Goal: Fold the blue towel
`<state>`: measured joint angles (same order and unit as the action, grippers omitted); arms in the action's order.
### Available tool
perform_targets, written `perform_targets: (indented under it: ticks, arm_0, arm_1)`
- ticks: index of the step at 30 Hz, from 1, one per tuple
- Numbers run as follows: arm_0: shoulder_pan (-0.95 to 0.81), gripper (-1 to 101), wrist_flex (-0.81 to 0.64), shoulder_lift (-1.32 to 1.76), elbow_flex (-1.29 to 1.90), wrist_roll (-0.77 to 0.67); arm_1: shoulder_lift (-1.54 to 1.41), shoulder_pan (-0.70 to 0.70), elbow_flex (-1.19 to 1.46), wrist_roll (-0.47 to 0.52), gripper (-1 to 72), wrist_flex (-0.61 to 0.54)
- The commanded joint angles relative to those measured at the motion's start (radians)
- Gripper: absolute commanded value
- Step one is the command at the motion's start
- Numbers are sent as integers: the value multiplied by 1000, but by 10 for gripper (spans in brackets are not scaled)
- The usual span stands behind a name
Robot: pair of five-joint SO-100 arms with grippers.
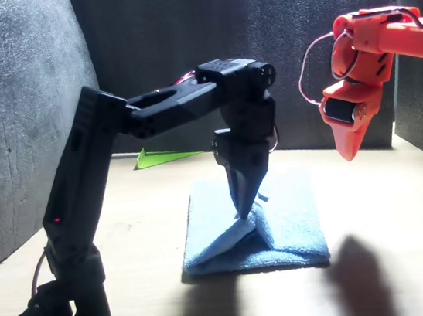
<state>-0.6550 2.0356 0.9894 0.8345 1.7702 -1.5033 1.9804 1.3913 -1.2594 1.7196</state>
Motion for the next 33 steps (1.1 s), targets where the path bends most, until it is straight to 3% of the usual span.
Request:
perform_targets:
  ticks: [1, 5, 9, 14, 17, 20, 23, 27, 33]
  arm_0:
    - [-184, -2, 21, 181, 44, 51]
    - [-440, -2, 3, 327, 138, 72]
    - [-695, -2, -72, 405, 225, 8]
    - [-885, -2, -425, 617, 675, -126]
    - [-953, -2, -558, 706, 862, -164]
    - [-988, -2, -670, 851, 1048, -184]
    - [-985, -2, -762, 1081, 1250, -178]
    - [-950, -2, -781, 1341, 1408, -201]
    - [-997, -2, -834, 1802, 1684, -121]
  arm_1:
    - [-77, -75, 29, 26, 1, -6]
    - [-87, -170, 83, 21, 1, -57]
    - [-81, -262, 156, -72, 0, -160]
    - [-206, -347, 451, -222, 0, -434]
    - [-403, -374, 653, -250, 0, -575]
    - [-595, -385, 785, -256, -1, -584]
    - [-790, -416, 851, -290, -1, -512]
    - [-989, -463, 956, -310, -1, -502]
    - [-1273, -535, 1143, -210, -1, -526]
